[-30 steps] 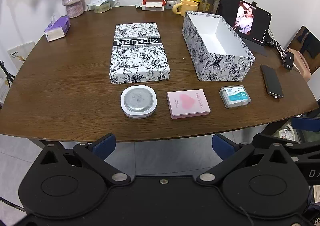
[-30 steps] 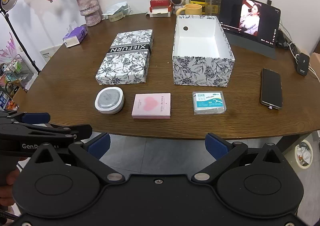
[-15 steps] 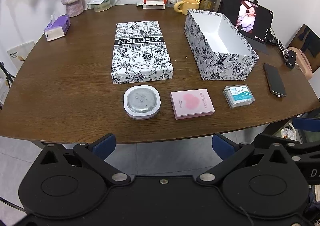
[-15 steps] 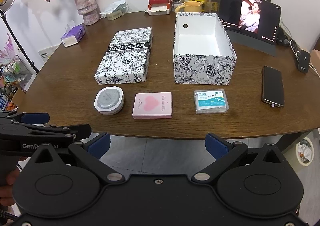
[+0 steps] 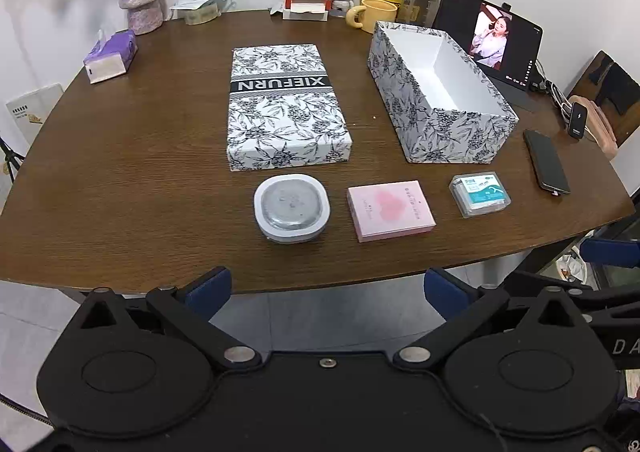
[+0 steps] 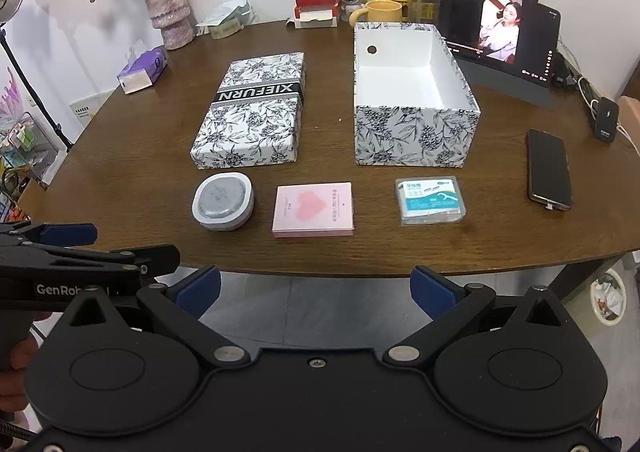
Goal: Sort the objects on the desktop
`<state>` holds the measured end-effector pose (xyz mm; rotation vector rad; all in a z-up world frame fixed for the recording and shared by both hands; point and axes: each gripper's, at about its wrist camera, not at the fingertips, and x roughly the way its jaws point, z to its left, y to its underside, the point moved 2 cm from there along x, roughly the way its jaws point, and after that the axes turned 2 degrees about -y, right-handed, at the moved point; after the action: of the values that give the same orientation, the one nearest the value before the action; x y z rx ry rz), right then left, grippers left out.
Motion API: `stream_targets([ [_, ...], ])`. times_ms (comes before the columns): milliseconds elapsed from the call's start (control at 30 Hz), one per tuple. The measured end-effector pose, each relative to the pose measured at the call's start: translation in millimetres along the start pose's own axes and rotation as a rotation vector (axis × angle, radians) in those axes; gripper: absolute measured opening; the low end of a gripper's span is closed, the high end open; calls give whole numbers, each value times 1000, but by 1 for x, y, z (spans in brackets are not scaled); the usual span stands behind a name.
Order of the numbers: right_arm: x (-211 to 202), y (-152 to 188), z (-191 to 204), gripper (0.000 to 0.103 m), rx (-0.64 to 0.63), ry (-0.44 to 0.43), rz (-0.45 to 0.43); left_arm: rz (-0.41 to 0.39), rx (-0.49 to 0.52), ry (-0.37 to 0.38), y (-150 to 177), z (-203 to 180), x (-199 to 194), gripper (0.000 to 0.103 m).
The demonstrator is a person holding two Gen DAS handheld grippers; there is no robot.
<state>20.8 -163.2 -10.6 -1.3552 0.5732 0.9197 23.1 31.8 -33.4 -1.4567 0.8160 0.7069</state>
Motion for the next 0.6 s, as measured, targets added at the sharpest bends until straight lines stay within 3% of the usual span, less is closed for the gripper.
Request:
stream_targets([
  [600, -5, 4, 12, 102, 6, 26, 0, -2, -2, 29, 3, 11, -1, 103],
])
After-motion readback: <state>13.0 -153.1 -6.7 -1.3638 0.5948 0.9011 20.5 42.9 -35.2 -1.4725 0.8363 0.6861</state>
